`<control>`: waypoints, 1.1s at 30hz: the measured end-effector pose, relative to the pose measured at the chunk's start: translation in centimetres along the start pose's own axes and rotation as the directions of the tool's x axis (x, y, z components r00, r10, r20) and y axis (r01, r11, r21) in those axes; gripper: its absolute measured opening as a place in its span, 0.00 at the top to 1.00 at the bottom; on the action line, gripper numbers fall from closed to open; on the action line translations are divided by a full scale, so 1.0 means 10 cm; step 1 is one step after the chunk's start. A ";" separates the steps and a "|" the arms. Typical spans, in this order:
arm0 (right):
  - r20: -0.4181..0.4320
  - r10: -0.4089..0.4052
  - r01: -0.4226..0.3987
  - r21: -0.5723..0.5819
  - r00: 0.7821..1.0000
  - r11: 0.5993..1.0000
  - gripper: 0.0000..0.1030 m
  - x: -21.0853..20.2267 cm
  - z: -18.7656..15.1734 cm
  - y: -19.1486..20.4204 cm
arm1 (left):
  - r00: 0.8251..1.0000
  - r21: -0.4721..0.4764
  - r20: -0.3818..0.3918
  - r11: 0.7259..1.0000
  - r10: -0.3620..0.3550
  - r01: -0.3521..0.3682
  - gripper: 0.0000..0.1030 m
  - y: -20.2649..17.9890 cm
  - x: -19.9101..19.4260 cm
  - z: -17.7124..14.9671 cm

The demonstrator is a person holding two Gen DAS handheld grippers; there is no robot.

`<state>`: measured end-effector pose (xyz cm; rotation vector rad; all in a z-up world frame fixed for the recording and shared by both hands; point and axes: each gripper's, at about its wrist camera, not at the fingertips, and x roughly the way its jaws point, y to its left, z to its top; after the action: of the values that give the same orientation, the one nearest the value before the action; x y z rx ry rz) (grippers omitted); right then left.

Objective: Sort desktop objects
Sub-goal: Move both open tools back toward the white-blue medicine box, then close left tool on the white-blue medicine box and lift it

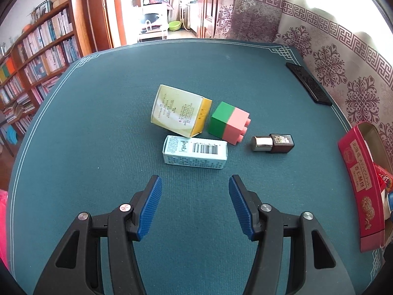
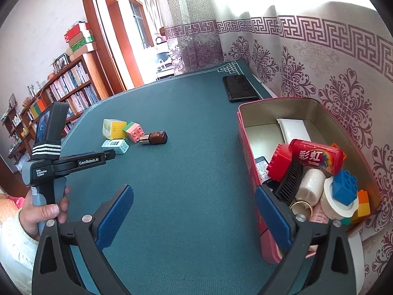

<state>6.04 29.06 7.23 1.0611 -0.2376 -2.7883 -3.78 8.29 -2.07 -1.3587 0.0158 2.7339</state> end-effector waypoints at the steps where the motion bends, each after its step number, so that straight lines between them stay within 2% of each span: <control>1: -0.003 0.003 -0.003 -0.002 1.000 1.000 0.02 0.01 0.00 0.01 | 1.000 -0.003 0.001 1.000 -0.002 0.002 0.41 0.02 0.01 0.01; 6: -0.022 0.024 -0.024 -0.018 0.999 1.000 0.01 0.08 0.00 0.06 | 0.998 -0.003 0.021 0.998 -0.057 0.057 0.41 0.12 0.07 0.10; 12: -0.060 0.061 -0.062 -0.021 0.996 0.998 0.01 0.16 -0.01 0.08 | 0.985 -0.023 0.073 0.988 -0.154 0.156 0.40 0.18 0.11 0.15; 15: -0.070 0.066 -0.067 -0.009 0.995 0.998 0.01 0.19 -0.02 0.06 | 0.987 -0.015 0.081 0.990 -0.140 0.142 0.30 0.18 0.15 0.16; 25: -0.091 0.079 -0.080 -0.006 0.993 0.997 0.01 0.28 -0.06 0.09 | 0.994 0.045 0.061 0.995 -0.094 0.092 0.27 0.11 0.33 0.25; 29: -0.096 0.083 -0.084 -0.012 0.992 0.996 0.01 0.31 -0.06 0.11 | 0.998 0.046 0.029 0.997 -0.063 0.062 0.27 0.13 0.44 0.28; 32: -0.099 0.081 -0.083 -0.018 0.992 0.996 0.01 0.32 -0.05 0.13 | 0.998 0.038 -0.002 0.997 -0.068 0.068 0.27 0.14 0.52 0.29; 33: -0.101 0.080 -0.083 -0.020 0.992 0.996 0.01 0.33 -0.05 0.13 | 0.998 0.044 0.008 0.997 -0.065 0.065 0.27 0.14 0.52 0.29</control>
<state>4.04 27.12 5.00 1.1543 -0.2295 -2.6511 -9.32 7.44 -4.50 -1.3114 0.0297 2.6707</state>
